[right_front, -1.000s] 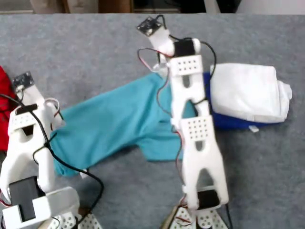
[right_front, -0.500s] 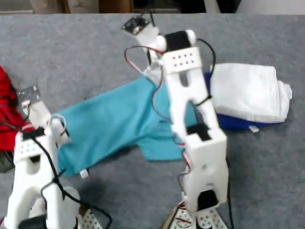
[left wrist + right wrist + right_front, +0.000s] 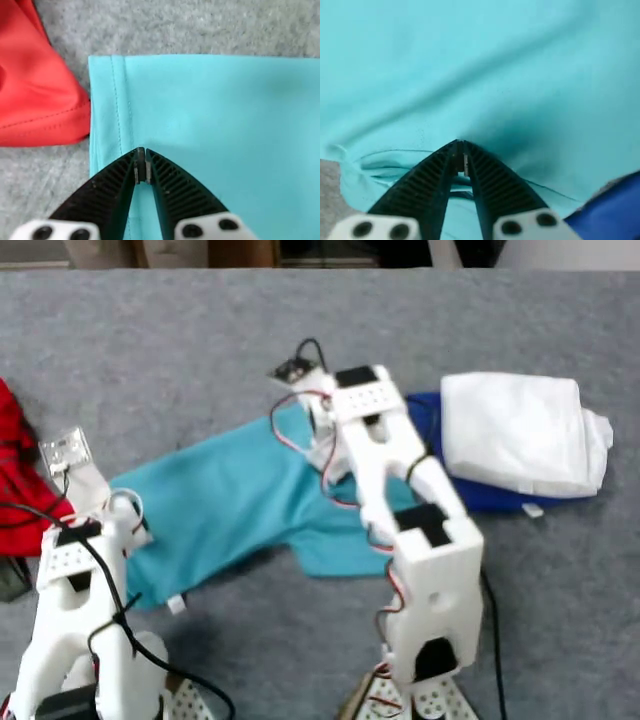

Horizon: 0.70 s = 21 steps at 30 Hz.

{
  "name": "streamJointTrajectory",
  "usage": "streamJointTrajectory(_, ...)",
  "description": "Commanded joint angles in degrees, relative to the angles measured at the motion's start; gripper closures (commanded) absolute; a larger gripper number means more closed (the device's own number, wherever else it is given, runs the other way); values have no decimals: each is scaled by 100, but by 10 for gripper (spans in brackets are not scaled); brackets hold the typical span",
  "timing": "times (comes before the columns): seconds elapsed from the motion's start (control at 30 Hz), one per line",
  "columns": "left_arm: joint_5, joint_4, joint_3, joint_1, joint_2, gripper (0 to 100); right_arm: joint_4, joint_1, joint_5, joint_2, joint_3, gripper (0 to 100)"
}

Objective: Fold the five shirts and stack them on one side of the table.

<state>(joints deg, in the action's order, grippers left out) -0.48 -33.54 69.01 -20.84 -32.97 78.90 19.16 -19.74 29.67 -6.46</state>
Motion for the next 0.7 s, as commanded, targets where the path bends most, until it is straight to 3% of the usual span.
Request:
streamJointTrajectory(0.0,-26,53,-273,26,110,981,-88,66,53,-646,295,995)
streamJointTrajectory(0.5,-26,35,-352,26,259,981,-1248,75,-9,-3152,3521,995)
streamJointTrajectory(0.67,-26,35,-352,26,259,981,-1433,532,-193,-3248,4048,995)
